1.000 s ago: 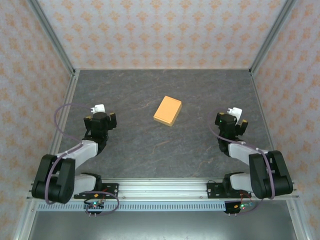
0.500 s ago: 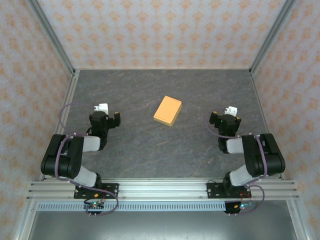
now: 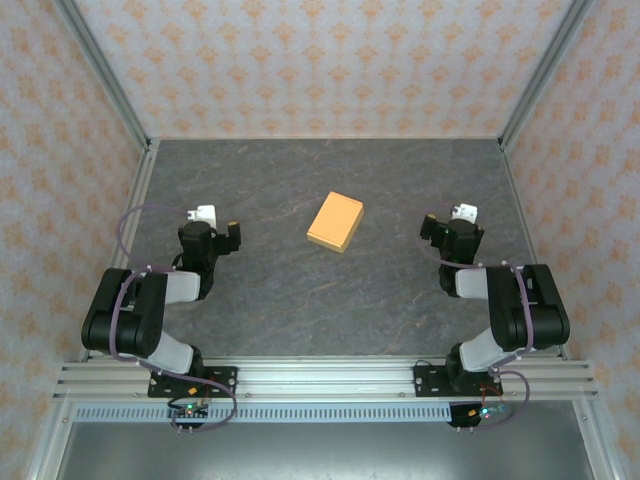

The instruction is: Fold the paper box

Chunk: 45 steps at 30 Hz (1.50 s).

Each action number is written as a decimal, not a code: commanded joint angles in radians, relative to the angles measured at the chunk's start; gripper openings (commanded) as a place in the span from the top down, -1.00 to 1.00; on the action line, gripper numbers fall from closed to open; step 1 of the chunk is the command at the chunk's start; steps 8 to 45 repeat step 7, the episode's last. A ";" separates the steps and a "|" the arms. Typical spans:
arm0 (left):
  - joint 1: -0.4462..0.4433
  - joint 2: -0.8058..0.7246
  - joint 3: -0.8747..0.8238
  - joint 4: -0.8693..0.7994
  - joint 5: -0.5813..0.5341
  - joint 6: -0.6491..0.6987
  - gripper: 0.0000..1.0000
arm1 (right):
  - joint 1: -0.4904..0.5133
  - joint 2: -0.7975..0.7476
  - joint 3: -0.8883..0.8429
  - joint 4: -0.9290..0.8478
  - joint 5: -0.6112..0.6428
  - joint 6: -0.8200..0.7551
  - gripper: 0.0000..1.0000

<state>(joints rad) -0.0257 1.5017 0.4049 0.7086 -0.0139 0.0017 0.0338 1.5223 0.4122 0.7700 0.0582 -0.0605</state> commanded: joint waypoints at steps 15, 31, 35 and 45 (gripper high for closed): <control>0.004 -0.006 0.022 0.033 -0.004 0.015 -1.00 | -0.001 -0.003 0.011 -0.006 -0.011 0.013 -0.98; 0.004 -0.006 0.022 0.033 -0.004 0.015 -1.00 | -0.001 -0.003 0.011 -0.006 -0.011 0.013 -0.98; 0.004 -0.006 0.022 0.033 -0.004 0.015 -1.00 | -0.001 -0.003 0.011 -0.006 -0.011 0.013 -0.98; 0.004 -0.006 0.022 0.033 -0.004 0.015 -1.00 | -0.001 -0.003 0.011 -0.006 -0.011 0.013 -0.98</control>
